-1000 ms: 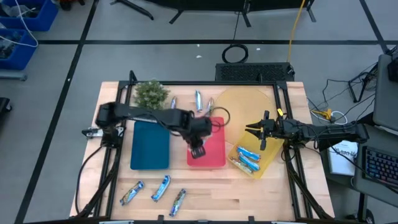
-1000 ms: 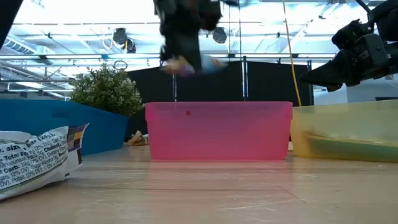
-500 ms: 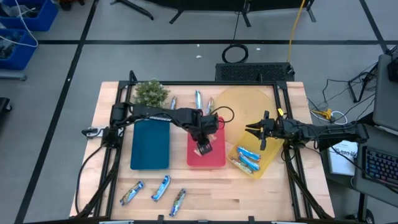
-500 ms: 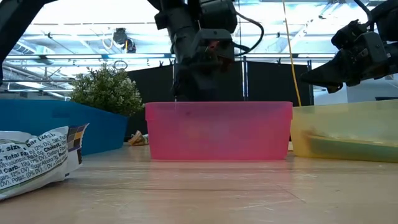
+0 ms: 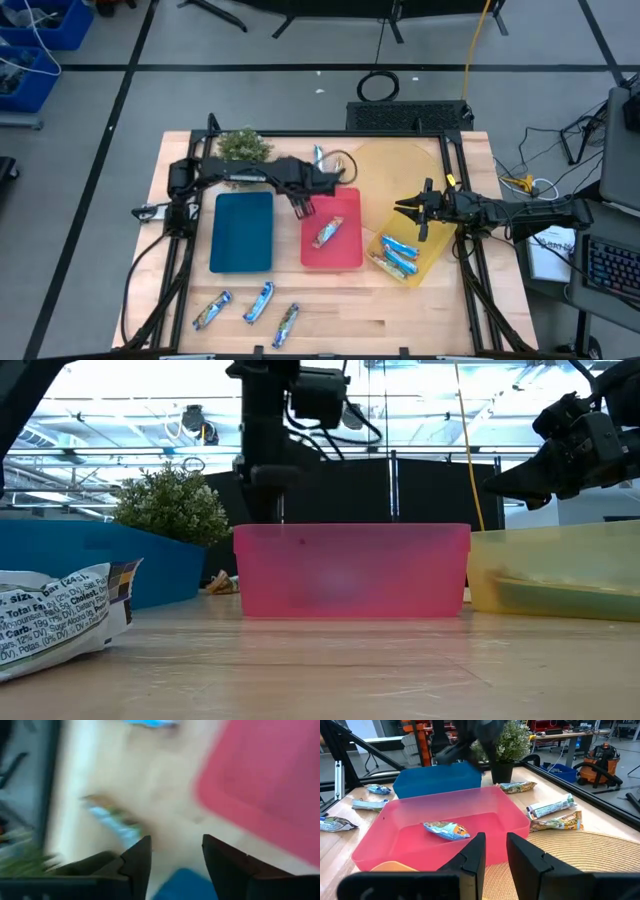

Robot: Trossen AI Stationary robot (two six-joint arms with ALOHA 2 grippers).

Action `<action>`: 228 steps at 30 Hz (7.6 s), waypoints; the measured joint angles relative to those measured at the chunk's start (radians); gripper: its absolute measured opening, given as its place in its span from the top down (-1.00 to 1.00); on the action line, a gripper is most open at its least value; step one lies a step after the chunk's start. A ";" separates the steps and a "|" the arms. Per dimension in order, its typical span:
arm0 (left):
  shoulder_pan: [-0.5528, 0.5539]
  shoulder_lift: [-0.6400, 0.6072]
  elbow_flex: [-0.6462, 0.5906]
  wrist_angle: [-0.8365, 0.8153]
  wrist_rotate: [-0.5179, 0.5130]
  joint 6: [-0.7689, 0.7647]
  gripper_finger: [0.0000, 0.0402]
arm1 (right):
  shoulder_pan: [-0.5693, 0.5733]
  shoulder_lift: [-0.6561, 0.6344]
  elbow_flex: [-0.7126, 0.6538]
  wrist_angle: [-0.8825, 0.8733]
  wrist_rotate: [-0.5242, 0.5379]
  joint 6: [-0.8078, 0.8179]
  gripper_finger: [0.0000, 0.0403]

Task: Pick and place Granola Bars by type
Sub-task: Put the yellow granola bar into the red bin

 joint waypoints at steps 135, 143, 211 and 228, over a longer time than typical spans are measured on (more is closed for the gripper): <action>0.360 -0.059 -0.353 0.603 0.323 0.011 0.85 | 0.000 0.015 0.000 0.005 -0.024 0.000 0.64; 0.307 -0.244 -0.351 0.685 0.356 0.028 0.89 | 0.000 0.015 0.000 0.004 -0.023 0.000 0.64; 0.417 0.048 0.047 0.543 0.418 -0.017 0.19 | 0.000 0.026 0.000 0.020 -0.023 -0.016 0.64; 0.475 0.223 0.148 0.389 0.508 -0.080 0.19 | 0.000 0.026 0.000 0.020 -0.026 -0.011 0.64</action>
